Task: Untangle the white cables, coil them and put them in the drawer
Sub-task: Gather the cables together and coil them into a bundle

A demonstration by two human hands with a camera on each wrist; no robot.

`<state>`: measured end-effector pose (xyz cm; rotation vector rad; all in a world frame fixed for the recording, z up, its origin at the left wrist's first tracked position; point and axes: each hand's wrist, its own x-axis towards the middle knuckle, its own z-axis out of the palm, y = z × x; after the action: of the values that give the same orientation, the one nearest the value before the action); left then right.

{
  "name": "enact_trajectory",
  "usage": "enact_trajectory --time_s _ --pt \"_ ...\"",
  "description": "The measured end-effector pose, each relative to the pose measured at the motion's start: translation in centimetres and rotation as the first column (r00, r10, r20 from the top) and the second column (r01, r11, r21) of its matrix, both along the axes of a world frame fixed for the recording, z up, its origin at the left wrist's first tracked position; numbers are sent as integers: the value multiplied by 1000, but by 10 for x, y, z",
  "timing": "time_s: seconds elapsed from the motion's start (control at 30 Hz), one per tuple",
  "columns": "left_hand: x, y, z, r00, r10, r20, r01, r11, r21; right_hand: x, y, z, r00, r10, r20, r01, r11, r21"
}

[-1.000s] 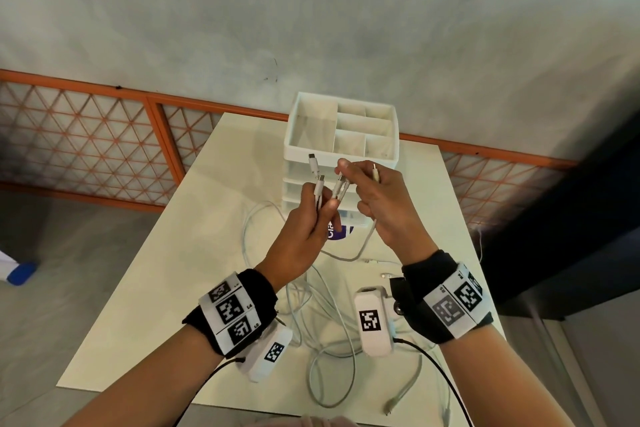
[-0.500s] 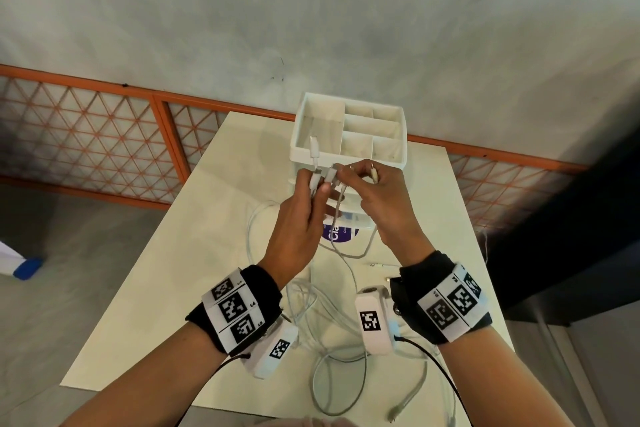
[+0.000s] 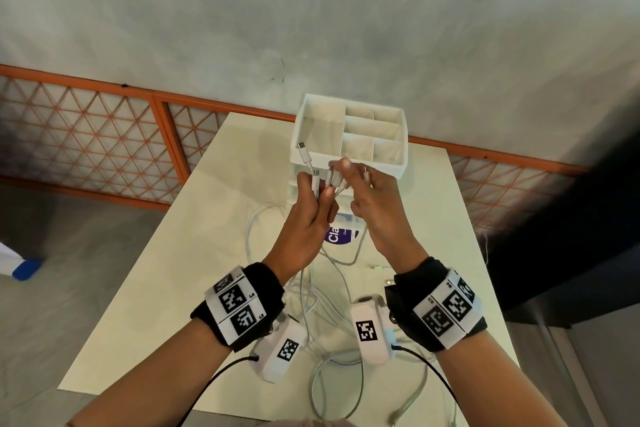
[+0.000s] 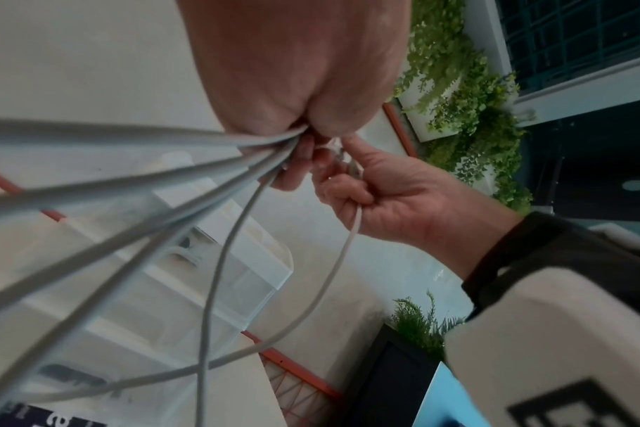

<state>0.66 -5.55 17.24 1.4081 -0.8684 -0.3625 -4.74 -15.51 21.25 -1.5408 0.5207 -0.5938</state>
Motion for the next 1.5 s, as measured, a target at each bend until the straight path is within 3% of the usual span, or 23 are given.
enact_trajectory --time_s 0.1,0.17,0.27,0.47,0.8,0.9,1.03,1.13,1.3,1.5 --pt "2 -3 -2 997 32 -71 -34 999 -31 5 0 -2 999 -5 33 -5 951 310" --pt "4 -4 -2 992 23 -127 -29 998 -47 6 0 -4 997 34 67 -58 923 382" --pt "4 -4 -2 986 -6 -167 -1 999 -42 7 2 -8 988 140 64 -151 961 232" --pt "6 -4 1 979 -22 -205 14 999 -41 6 2 -11 985 158 74 -162 985 52" --pt "16 -3 0 971 -123 -203 125 992 1 7 -4 -14 960 280 -17 -276 954 120" --pt "17 -4 -2 990 -23 -143 29 999 43 9 -7 -16 974 228 14 -228 968 102" --pt "26 1 -9 988 131 -79 -117 981 155 12 -21 -18 998 36 56 -37 999 19" --pt "30 7 -7 992 35 -122 -15 987 160 17 -26 -14 994 34 100 -40 998 55" --pt "15 7 16 972 -120 -200 143 984 103 25 -9 -16 986 151 72 -156 985 71" --pt "15 8 21 982 -154 -107 169 974 150 26 -4 -17 979 183 94 -200 952 231"
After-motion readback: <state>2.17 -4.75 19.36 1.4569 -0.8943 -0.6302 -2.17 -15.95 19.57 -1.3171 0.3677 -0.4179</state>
